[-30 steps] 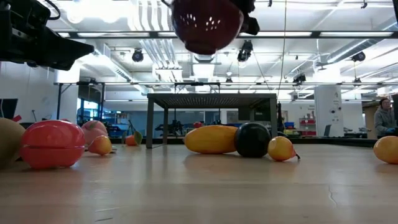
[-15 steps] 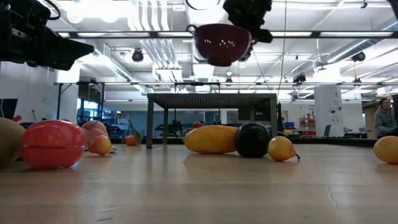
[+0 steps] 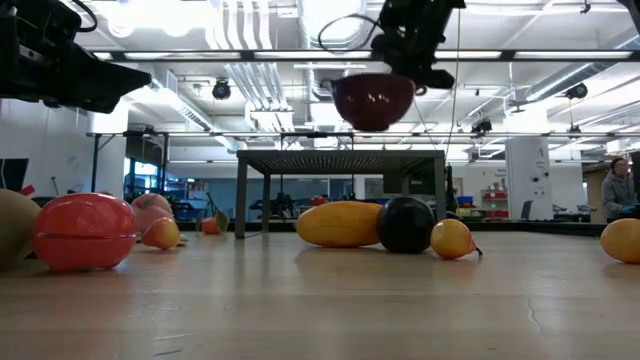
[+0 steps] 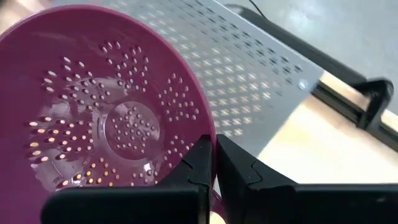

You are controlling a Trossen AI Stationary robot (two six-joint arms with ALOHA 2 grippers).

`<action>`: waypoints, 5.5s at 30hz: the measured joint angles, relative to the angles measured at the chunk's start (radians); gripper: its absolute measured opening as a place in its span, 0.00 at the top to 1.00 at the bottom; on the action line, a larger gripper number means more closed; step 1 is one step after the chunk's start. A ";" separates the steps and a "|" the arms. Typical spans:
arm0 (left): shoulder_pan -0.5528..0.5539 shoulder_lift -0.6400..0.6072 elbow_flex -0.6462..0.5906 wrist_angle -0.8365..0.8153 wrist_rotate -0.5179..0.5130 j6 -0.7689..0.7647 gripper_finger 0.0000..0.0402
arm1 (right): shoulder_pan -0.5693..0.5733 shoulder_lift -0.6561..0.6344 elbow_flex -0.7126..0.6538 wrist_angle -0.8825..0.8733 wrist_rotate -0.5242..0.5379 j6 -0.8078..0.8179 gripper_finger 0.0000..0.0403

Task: Pick & Place Fruit
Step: Put the purple bowl on the shelf, then put the pear into the purple bowl on the shelf

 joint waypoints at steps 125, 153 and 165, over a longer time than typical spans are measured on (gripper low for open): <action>0.000 0.000 0.000 0.000 0.000 0.000 0.97 | 0.560 -0.278 0.026 -0.132 0.117 0.074 0.80; 0.000 0.000 0.000 0.000 0.000 0.000 0.97 | 1.167 -0.279 -0.376 -0.211 0.223 0.646 0.82; 0.000 0.000 0.000 0.000 0.000 0.000 0.97 | 1.391 -0.279 -0.540 -0.206 0.275 0.977 0.72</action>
